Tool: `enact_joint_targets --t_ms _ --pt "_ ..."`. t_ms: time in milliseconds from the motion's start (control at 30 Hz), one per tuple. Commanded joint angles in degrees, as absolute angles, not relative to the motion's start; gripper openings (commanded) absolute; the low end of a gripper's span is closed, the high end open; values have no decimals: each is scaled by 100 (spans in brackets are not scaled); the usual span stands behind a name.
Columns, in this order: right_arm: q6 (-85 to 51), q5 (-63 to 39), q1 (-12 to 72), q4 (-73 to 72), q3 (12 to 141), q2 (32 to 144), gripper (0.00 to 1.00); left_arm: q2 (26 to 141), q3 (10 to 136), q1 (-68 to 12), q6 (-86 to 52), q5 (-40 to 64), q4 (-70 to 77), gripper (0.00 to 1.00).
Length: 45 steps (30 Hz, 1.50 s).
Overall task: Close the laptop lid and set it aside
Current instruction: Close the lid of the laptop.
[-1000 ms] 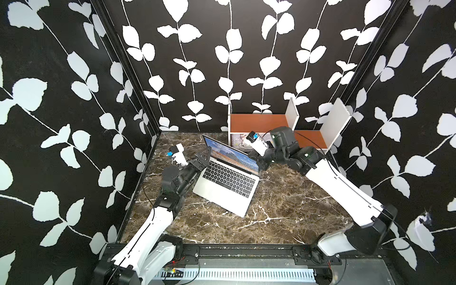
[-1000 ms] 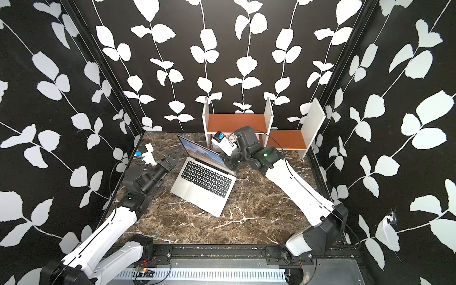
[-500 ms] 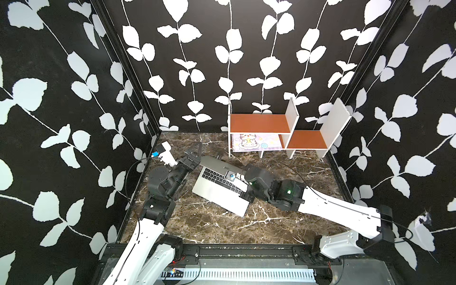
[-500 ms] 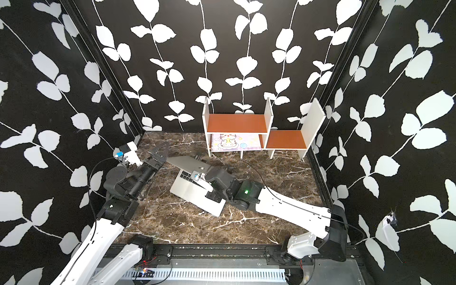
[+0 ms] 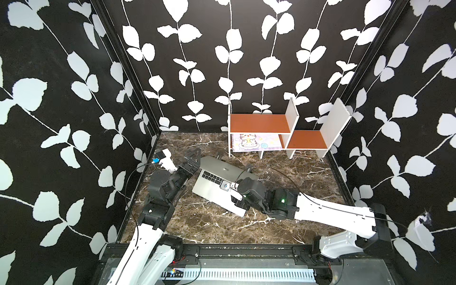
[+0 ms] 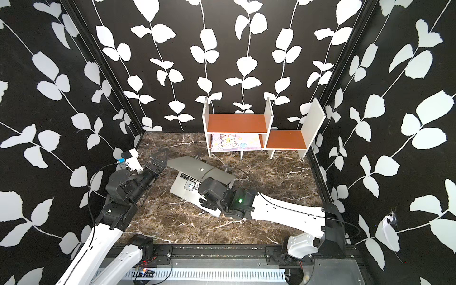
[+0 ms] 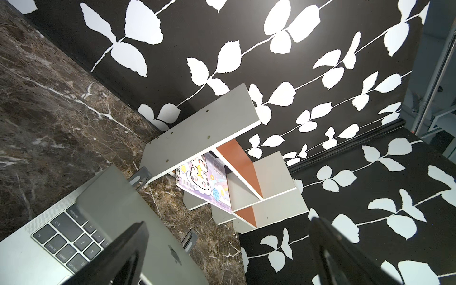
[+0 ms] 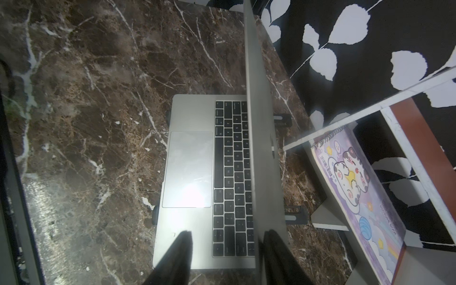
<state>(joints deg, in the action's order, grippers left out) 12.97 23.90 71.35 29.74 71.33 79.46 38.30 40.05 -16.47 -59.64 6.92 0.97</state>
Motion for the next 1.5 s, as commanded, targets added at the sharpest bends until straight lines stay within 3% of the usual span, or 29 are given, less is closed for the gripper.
enact_joint_targets --t_ms 0,200,433,600,700,967,1467 --pt "1263 2195 7193 2595 7153 7376 57 3904 4199 -1670 -5976 856 82 98" --pt "718 1221 6909 2004 6762 6587 67 4113 4615 -1677 -5905 1255 81 98" --pt "-2416 -1461 4781 -11 6104 6299 71 3799 4437 -1675 -5919 1484 -21 98" --pt "-4625 -2904 3895 -1138 6283 7196 59 3651 4138 -1679 -6105 1428 258 98" --pt "-5111 -3578 3815 -1094 6678 7848 48 3666 3943 -1679 -6311 1419 671 98" --pt "-4403 -3350 3880 949 7414 8451 43 3866 3787 -1679 -6459 1450 1166 98" --pt "-5313 -3909 4140 91 7769 9128 39 3964 3582 -1679 -6521 1391 1478 98"
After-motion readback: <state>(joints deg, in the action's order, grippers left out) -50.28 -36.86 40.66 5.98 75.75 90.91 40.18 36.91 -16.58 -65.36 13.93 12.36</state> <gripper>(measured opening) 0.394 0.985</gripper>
